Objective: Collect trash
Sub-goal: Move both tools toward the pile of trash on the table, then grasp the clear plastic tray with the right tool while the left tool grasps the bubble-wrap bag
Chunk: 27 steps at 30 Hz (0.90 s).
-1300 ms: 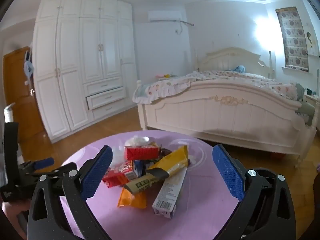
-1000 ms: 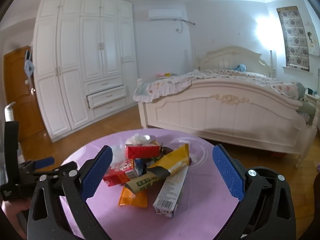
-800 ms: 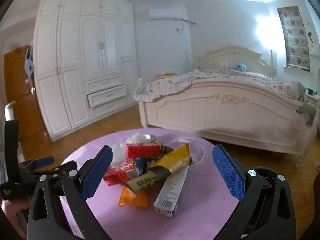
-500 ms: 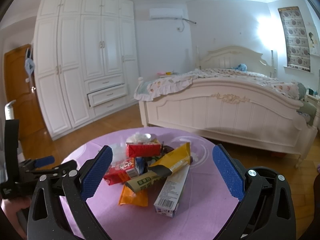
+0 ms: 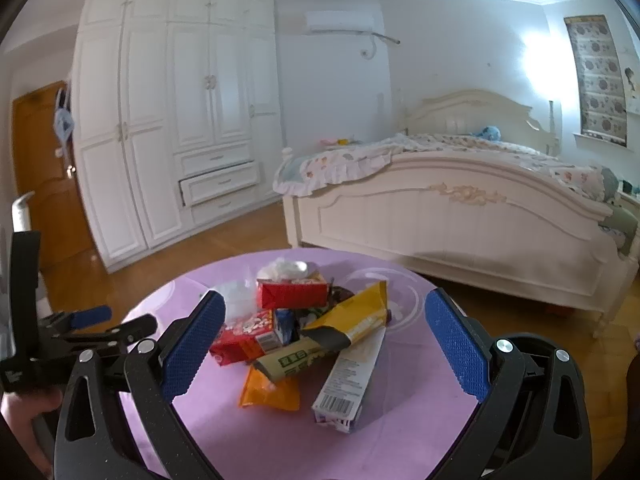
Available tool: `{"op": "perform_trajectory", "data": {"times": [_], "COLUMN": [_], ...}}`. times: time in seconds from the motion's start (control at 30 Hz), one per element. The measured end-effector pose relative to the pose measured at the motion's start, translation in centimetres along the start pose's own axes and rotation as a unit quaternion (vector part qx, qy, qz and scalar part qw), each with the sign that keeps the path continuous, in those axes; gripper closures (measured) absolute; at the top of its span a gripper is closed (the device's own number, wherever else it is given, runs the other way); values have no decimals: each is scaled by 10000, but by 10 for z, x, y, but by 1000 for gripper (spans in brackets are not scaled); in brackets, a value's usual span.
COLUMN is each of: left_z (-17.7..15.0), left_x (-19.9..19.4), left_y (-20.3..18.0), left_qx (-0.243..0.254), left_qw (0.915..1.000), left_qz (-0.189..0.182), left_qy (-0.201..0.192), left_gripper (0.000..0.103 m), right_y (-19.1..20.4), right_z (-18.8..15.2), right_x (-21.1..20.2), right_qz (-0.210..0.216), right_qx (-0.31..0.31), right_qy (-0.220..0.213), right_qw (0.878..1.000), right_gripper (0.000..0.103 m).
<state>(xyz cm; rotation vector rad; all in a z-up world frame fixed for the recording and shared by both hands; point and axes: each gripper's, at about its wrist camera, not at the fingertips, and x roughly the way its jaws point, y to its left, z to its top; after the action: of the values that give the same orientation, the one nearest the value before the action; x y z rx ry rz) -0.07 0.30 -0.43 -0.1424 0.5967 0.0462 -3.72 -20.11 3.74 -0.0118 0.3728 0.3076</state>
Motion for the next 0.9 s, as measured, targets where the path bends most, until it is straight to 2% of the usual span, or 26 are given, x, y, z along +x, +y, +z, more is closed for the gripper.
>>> {"op": "perform_trajectory", "data": {"times": [0.27,0.4,0.43,0.47,0.5,0.53,0.6,0.67,0.8,0.9], "left_z": [-7,-6,-5,-6,-6,-5,-5,-5,-3,-1], "left_x": [7,11,11,12,14,16,21,27,44,56], "left_y": [7,10,12,16,20,26,38,51,72,79], "left_qx": [-70,-211,-304,-380,-478,-520,-606,-708,-903,-938], "left_qw": [10000,9997,9993,9989,9983,9981,9975,9961,9911,9888], "left_qz": [-29,-146,-209,-260,-329,-340,-355,-514,-933,-1076], "left_qy": [-8,-12,-39,-26,-13,-3,60,100,309,424], "left_gripper": [5,5,5,5,5,5,5,5,5,5], "right_y": [3,-3,-12,-17,-24,-26,-25,-14,27,52], "right_z": [1,13,15,17,18,18,17,20,24,16], "right_x": [5,-14,-9,-3,16,25,35,40,79,112], "right_qz": [235,485,737,827,793,768,768,766,1109,1121], "right_qx": [-25,217,513,680,915,1009,994,712,-163,-607], "right_qy": [46,-645,-682,-527,52,270,313,220,713,1081], "right_qw": [9997,9965,9936,9929,9926,9916,9916,9943,9911,9859], "right_gripper": [4,4,4,4,4,4,4,4,4,4]}}
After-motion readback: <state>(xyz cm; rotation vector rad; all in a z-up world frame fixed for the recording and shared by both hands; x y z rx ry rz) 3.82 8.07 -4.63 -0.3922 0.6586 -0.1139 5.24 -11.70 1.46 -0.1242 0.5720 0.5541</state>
